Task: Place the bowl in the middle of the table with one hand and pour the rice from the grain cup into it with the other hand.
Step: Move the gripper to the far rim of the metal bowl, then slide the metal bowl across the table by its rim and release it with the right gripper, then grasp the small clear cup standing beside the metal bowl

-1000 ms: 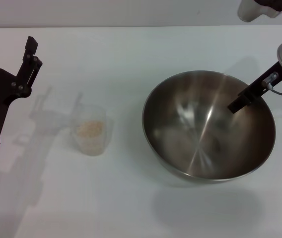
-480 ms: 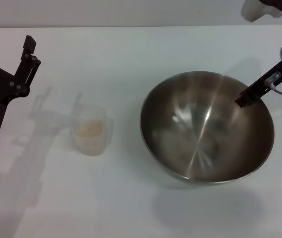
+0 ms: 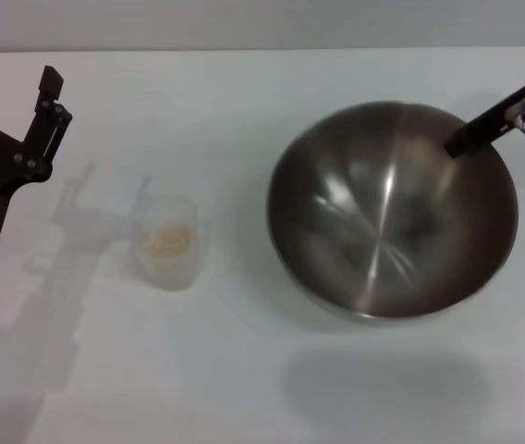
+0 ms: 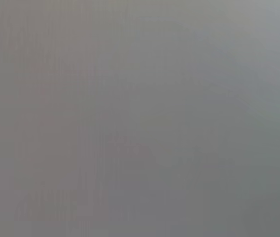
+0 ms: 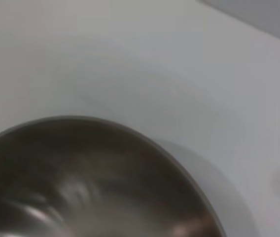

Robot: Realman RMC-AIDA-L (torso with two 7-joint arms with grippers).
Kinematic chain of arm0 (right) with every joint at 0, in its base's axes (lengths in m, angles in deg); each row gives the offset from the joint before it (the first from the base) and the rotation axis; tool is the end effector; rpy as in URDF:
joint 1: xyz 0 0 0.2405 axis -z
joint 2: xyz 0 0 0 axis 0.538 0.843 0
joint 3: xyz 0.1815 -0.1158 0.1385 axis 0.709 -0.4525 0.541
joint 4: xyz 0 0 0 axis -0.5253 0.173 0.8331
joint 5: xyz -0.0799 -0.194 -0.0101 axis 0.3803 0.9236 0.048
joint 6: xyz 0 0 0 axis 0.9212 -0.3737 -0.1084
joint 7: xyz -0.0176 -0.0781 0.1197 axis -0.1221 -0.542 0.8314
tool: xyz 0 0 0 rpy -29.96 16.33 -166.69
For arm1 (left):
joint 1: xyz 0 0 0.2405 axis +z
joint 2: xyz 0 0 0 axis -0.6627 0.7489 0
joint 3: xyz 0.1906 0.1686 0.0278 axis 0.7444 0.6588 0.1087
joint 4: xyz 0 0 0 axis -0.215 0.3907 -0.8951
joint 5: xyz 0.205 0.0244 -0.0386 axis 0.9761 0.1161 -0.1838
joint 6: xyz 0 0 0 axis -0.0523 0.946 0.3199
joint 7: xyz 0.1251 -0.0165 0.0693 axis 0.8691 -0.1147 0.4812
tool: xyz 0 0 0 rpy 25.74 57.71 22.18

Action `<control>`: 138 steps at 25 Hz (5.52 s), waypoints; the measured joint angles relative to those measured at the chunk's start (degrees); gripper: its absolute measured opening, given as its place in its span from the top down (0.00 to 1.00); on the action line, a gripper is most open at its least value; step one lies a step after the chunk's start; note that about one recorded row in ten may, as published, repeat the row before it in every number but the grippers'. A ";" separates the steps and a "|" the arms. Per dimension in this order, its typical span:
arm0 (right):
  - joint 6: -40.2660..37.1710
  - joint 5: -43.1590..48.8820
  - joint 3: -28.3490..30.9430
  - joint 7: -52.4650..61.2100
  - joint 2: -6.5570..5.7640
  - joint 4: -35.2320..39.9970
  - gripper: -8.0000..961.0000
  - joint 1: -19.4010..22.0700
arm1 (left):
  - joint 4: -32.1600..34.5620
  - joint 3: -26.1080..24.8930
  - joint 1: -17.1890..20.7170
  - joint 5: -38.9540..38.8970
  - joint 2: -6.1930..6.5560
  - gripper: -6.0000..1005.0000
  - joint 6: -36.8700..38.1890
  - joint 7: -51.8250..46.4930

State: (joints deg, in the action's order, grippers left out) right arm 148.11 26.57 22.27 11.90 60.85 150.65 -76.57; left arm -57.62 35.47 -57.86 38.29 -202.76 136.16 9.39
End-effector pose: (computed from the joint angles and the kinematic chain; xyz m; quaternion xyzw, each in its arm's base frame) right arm 0.1904 0.4019 0.0454 -0.8822 0.3854 -0.1397 0.2314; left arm -0.2728 0.2598 -0.0181 -0.6666 -0.0698 -0.4334 0.6024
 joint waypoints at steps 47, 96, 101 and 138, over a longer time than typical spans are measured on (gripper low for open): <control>5.79 -10.56 -12.44 -11.16 0.82 -7.41 0.99 -3.98 | 0.07 -0.17 -0.31 0.00 0.00 0.23 0.40 0.00; -15.91 -10.91 -24.83 -7.52 1.14 19.03 0.56 3.75 | 0.57 -0.44 -0.34 -0.36 0.09 0.24 2.37 0.00; -37.62 -5.64 -33.92 -6.87 1.30 23.39 0.56 12.15 | 0.53 -0.44 -0.47 -0.44 0.09 0.24 2.83 0.00; -175.56 -9.20 -52.19 52.79 0.40 -54.58 0.56 26.41 | 1.10 8.88 6.46 0.04 0.04 0.25 -2.06 0.00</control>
State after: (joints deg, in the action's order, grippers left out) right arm -27.45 17.37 -29.92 64.69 61.25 96.07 -50.16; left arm -56.52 44.35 -51.39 38.33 -202.72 134.10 9.39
